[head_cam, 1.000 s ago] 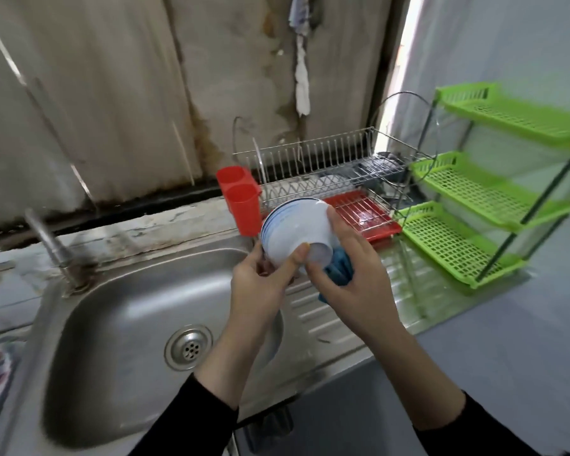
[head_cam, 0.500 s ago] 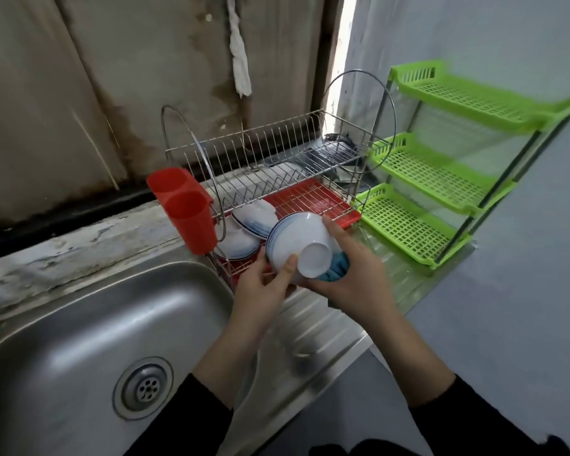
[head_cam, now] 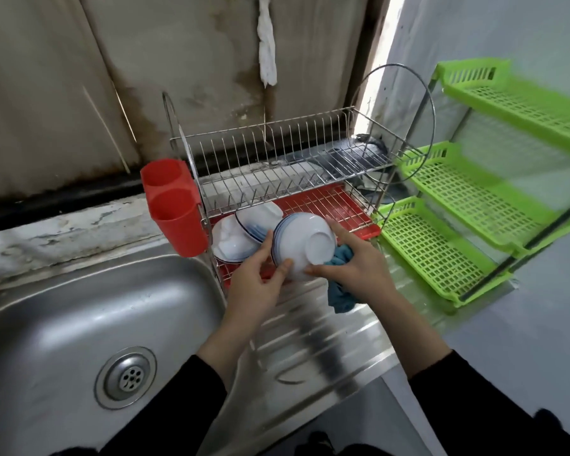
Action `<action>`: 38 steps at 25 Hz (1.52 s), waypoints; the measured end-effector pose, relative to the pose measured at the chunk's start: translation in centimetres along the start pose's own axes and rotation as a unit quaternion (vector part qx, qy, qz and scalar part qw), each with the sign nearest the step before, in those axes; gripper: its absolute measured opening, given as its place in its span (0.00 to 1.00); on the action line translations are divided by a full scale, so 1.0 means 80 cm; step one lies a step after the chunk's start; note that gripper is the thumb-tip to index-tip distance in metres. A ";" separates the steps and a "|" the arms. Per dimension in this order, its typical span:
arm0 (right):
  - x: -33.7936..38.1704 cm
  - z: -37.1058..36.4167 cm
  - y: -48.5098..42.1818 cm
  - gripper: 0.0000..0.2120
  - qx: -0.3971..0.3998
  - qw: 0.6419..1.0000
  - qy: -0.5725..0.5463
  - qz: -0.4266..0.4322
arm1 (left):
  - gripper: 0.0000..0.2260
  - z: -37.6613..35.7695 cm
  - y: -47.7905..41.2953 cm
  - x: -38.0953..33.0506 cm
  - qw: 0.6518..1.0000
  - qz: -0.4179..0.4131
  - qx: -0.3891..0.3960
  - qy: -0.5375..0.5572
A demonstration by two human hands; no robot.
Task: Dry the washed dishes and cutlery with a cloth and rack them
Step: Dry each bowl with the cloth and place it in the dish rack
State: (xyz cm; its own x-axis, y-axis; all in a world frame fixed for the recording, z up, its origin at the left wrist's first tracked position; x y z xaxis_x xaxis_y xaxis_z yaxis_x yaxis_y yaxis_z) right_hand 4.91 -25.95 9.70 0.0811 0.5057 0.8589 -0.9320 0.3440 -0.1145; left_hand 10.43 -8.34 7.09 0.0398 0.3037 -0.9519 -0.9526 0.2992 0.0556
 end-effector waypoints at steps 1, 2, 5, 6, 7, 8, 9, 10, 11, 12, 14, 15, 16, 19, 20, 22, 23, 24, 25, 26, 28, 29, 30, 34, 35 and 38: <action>-0.006 0.003 -0.011 0.44 0.016 1.000 -0.014 -0.008 | 0.28 -0.004 -0.009 0.002 0.999 -0.015 -0.020 -0.049; -0.012 0.005 -0.023 0.43 0.029 0.999 -0.033 -0.015 | 0.29 -0.010 -0.017 0.002 0.995 -0.022 -0.030 -0.096; -0.034 0.010 -0.059 0.38 0.056 0.993 -0.101 -0.029 | 0.33 -0.035 -0.038 0.000 0.981 -0.011 -0.033 -0.189; -0.040 0.011 -0.070 0.36 0.064 0.990 -0.121 -0.035 | 0.34 -0.044 -0.044 -0.001 0.978 -0.001 -0.034 -0.205; -0.046 0.012 -0.082 0.34 0.072 0.988 -0.133 -0.036 | 0.34 -0.051 -0.049 -0.004 0.975 0.007 -0.042 -0.217; -0.052 0.013 -0.094 0.33 0.083 0.986 -0.142 -0.034 | 0.35 -0.058 -0.054 -0.006 0.972 0.014 -0.056 -0.229; -0.057 0.013 -0.104 0.32 0.092 0.984 -0.152 -0.030 | 0.35 -0.063 -0.060 -0.006 0.966 0.013 -0.072 -0.246; -0.061 0.014 -0.114 0.32 0.098 0.982 -0.161 -0.028 | 0.35 -0.066 -0.065 -0.008 0.960 0.010 -0.090 -0.265; -0.064 0.014 -0.123 0.32 0.104 0.980 -0.169 -0.028 | 0.34 -0.067 -0.070 -0.009 0.953 0.007 -0.107 -0.282; -0.067 0.014 -0.132 0.31 0.112 0.977 -0.178 -0.030 | 0.34 -0.068 -0.075 -0.011 0.947 0.007 -0.120 -0.298; -0.070 0.013 -0.146 0.31 0.134 0.970 -0.196 -0.048 | 0.33 -0.069 -0.085 -0.013 0.935 0.009 -0.138 -0.327; -0.070 0.012 -0.152 0.31 0.141 0.968 -0.201 -0.061 | 0.33 -0.069 -0.090 -0.016 0.929 0.011 -0.144 -0.341; -0.070 0.012 -0.157 0.31 0.147 0.965 -0.203 -0.072 | 0.33 -0.069 -0.094 -0.017 0.924 0.016 -0.146 -0.353; -0.071 0.007 -0.172 0.36 0.157 0.964 -0.193 -0.091 | 0.31 -0.066 -0.108 -0.019 0.914 0.038 -0.155 -0.374; -0.072 0.005 -0.177 0.38 0.160 0.965 -0.183 -0.095 | 0.31 -0.065 -0.112 -0.021 0.910 0.045 -0.157 -0.381; -0.075 0.000 -0.187 0.44 0.173 0.967 -0.152 -0.108 | 0.29 -0.063 -0.119 -0.023 0.901 0.059 -0.159 -0.400; -0.075 -0.003 -0.192 0.43 0.184 0.965 -0.144 -0.117 | 0.28 -0.062 -0.122 -0.024 0.895 0.067 -0.160 -0.411; -0.075 -0.005 -0.195 0.36 0.192 0.963 -0.144 -0.127 | 0.28 -0.062 -0.124 -0.026 0.891 0.073 -0.161 -0.419; -0.075 -0.007 -0.197 0.29 0.198 0.959 -0.150 -0.137 | 0.29 -0.061 -0.125 -0.026 0.887 0.078 -0.162 -0.426; -0.076 -0.009 -0.199 0.25 0.201 0.956 -0.157 -0.146 | 0.29 -0.061 -0.126 -0.026 0.883 0.082 -0.162 -0.432; -0.077 -0.013 -0.203 0.25 0.212 0.952 -0.163 -0.151 | 0.30 -0.058 -0.130 -0.027 0.880 0.088 -0.161 -0.438; -0.076 -0.016 -0.202 0.29 0.224 0.950 -0.161 -0.147 | 0.29 -0.057 -0.134 -0.024 0.881 0.092 -0.155 -0.437; -0.078 -0.019 -0.204 0.35 0.232 0.948 -0.158 -0.147 | 0.29 -0.055 -0.138 -0.022 0.882 0.096 -0.150 -0.436; -0.084 -0.023 -0.211 0.24 0.243 0.945 -0.165 -0.144 | 0.32 -0.049 -0.161 -0.004 0.889 0.105 -0.138 -0.423; -0.085 -0.023 -0.212 0.20 0.243 0.946 -0.159 -0.146 | 0.33 -0.049 -0.164 0.000 0.890 0.110 -0.134 -0.422; -0.089 -0.025 -0.216 0.18 0.246 0.946 -0.147 -0.152 | 0.38 -0.050 -0.169 0.008 0.889 0.123 -0.120 -0.425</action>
State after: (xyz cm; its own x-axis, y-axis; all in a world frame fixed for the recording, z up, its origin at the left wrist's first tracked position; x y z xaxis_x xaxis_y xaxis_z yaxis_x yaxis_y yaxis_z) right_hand 21.11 -33.92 4.53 0.3367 0.1751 0.9252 -0.9391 -0.0088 0.3434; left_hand 22.12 -15.80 4.52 -0.0625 0.9373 -0.3429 -0.9968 -0.0413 0.0689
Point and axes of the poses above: each hand's wrist, its own y-axis away from the middle knuckle, its own z-axis out of the back of the hand, x = y × z, the point moved 3 cm from there along -y, towards the middle knuckle, and after that the axes turned 6 degrees about z, right-handed, at the moved point
